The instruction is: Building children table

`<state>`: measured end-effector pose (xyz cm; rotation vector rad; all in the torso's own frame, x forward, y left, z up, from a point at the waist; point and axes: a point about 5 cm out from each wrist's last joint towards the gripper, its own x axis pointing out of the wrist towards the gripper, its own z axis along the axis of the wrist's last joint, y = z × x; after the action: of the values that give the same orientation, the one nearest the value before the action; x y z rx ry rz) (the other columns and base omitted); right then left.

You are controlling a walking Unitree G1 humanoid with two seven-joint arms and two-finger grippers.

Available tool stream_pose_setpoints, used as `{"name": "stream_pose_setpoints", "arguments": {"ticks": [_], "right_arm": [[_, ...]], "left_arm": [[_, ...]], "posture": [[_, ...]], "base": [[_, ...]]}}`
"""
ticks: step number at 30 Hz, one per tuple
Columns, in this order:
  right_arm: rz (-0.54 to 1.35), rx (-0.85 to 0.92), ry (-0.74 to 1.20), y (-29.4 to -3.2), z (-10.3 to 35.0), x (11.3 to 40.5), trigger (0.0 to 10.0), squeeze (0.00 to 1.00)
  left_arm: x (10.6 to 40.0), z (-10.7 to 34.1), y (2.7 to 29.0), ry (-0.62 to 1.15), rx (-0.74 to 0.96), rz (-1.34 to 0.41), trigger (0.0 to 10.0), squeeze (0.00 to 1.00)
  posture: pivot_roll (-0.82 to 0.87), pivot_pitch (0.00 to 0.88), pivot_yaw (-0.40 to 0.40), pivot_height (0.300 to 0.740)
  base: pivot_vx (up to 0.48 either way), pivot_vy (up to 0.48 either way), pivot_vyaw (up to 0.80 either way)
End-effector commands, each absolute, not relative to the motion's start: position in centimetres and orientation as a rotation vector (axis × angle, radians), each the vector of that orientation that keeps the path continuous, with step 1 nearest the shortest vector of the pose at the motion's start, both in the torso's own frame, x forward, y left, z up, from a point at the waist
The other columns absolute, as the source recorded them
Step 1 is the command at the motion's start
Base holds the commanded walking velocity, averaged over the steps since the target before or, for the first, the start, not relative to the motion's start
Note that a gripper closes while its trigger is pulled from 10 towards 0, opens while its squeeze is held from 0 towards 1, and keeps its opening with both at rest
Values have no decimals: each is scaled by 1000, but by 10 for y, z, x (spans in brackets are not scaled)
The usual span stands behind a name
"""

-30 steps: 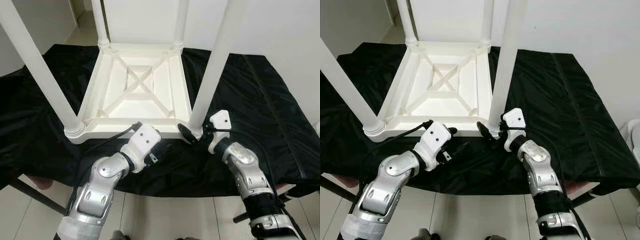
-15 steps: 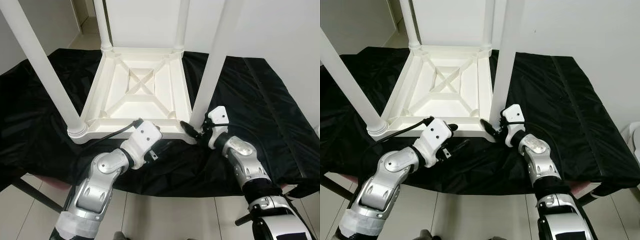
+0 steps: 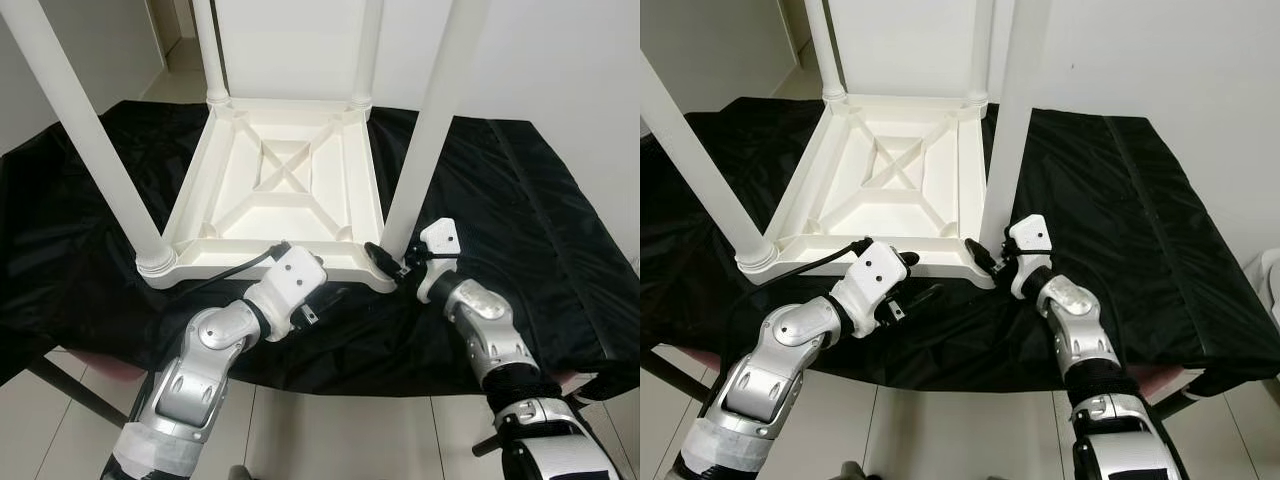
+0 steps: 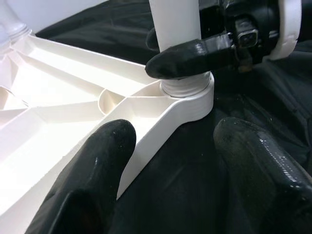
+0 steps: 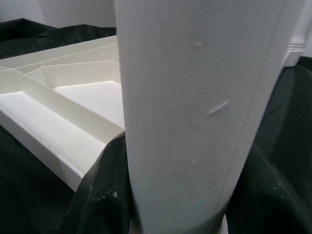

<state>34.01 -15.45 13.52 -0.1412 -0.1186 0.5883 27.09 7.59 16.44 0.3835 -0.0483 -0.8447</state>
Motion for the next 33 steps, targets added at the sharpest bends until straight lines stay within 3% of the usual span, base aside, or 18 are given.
{"name": "stream_pose_setpoints", "arguments": {"ticks": [1,8,12,17,21,25,32,33], "right_arm": [[517,-136,-100,-155,131,339,10000,0],[405,-113,-106,-151,129,338,10000,0],[216,-29,-93,-141,125,329,10000,0],[183,-22,-88,-139,125,328,10000,0],[-133,17,-95,-138,122,321,10000,0],[-81,34,-88,-121,123,316,10000,0],[-24,42,-119,-120,128,314,10000,0],[2,56,-123,-118,128,313,10000,1000]], "left_arm": [[273,160,77,-38,386,-814,10000,0],[275,159,79,-46,388,-794,10000,0],[275,157,81,-61,391,-750,10000,0],[276,156,82,-62,385,-738,10000,0],[279,155,85,-44,323,-672,10000,0],[278,154,87,-50,334,-652,10000,0],[277,154,88,-59,340,-645,10000,0],[277,154,88,-60,341,-644,10000,0]], "posture": [[-103,0,27,740],[-101,0,23,740],[-103,0,12,740],[-102,0,10,740],[-87,0,-8,740],[-81,0,-9,740],[-80,0,-14,740],[-81,0,-16,740]], "base": [[0,0,0],[0,0,0],[0,0,0],[0,0,0],[0,0,0],[0,0,0],[0,0,0],[0,0,0]]}}
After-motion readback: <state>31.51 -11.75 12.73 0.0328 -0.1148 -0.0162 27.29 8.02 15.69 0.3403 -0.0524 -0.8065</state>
